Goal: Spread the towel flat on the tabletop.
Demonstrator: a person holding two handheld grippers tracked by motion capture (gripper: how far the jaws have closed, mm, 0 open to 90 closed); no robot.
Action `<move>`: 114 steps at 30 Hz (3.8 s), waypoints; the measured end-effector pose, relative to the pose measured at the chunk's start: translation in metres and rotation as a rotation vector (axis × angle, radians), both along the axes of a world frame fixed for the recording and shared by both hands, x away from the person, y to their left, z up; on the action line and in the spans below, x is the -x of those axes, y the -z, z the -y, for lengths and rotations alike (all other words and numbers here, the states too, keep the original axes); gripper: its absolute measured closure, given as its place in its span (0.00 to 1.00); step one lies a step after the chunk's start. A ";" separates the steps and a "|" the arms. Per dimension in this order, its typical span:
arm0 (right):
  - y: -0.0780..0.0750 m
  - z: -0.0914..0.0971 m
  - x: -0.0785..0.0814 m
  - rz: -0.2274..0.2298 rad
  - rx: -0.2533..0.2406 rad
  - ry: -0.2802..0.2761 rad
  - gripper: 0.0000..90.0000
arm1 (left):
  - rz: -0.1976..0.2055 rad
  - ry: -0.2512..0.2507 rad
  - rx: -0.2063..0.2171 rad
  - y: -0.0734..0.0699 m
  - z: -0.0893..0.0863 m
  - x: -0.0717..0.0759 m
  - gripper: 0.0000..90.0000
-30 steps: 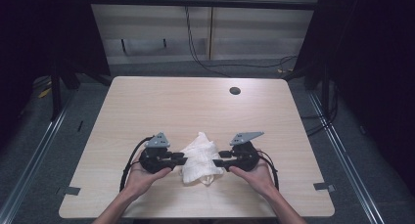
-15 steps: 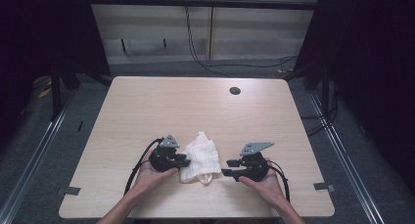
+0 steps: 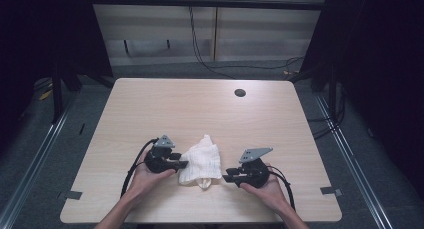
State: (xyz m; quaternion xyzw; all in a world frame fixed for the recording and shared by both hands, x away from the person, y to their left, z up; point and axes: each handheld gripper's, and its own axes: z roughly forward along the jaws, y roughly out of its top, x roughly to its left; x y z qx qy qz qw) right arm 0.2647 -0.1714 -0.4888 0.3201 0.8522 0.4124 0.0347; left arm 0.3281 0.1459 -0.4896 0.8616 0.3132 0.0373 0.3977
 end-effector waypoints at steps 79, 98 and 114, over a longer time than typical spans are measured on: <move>-0.009 0.022 -0.008 0.018 -0.034 0.105 0.67 | 0.092 0.148 0.161 -0.060 0.035 0.006 0.94; -0.006 -0.045 -0.060 -0.001 -0.092 0.017 0.55 | 0.093 0.069 0.183 -0.063 -0.020 0.003 0.94; -0.004 -0.077 -0.081 -0.085 -0.227 -0.047 1.00 | 0.112 0.055 0.224 -0.070 -0.036 0.005 0.94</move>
